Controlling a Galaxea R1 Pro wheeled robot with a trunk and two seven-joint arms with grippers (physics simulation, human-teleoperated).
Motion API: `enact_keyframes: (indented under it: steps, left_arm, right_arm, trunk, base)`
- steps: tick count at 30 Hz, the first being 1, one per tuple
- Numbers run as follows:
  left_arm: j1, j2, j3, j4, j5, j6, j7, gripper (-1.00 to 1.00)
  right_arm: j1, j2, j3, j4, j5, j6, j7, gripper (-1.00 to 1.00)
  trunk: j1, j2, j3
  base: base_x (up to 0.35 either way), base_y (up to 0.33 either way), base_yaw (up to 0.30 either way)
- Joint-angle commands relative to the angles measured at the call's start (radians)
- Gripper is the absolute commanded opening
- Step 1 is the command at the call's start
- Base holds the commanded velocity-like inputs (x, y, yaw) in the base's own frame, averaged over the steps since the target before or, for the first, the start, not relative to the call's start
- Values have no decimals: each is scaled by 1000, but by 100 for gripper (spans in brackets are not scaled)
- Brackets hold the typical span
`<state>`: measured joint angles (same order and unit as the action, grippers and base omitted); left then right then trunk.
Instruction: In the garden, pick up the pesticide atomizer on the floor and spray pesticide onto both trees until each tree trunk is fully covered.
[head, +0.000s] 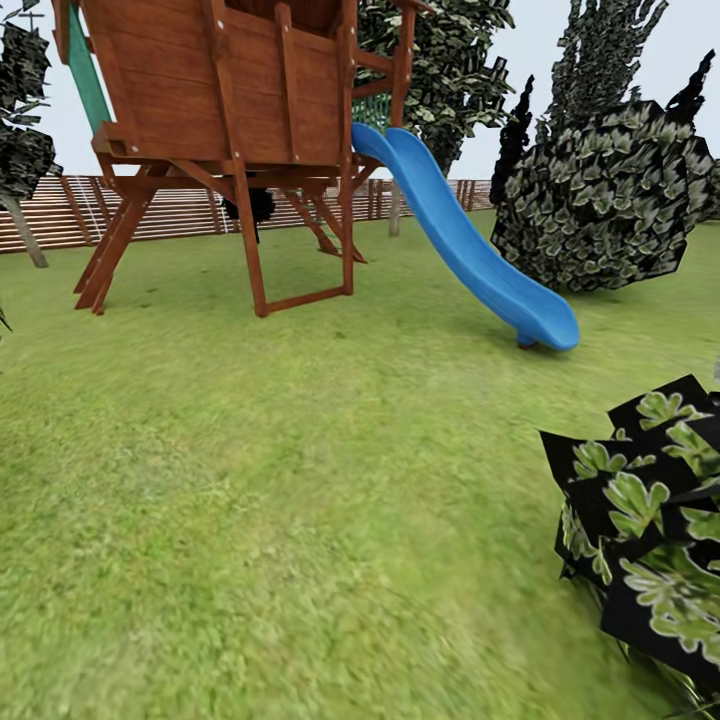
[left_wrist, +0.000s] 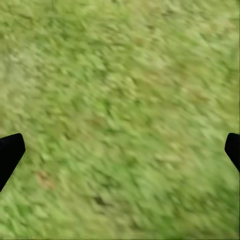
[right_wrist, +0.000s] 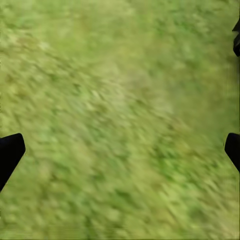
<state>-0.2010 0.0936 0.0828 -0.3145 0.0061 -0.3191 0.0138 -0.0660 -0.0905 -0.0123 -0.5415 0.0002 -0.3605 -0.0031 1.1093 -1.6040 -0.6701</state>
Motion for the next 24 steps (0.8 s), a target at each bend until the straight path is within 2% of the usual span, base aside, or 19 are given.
enact_keyframes:
  steps: [1, 10, 24]
  left_arm:
    - [0, 0, 0, 0, 0, 0, 0, 100]
    - [0, 0, 0, 0, 0, 0, 0, 100]
    - [0, 0, 0, 0, 0, 0, 0, 100]
  right_arm:
    - [0, 0, 0, 0, 0, 0, 0, 100]
    - [0, 0, 0, 0, 1, 0, 0, 100]
    - [0, 0, 0, 0, 1, 1, 0, 100]
  trunk:
    - [0, 0, 0]
    - [0, 0, 0]
    - [0, 0, 0]
  base:
    - [340, 112, 0]
    - [340, 108, 0]
    - [339, 8, 0]
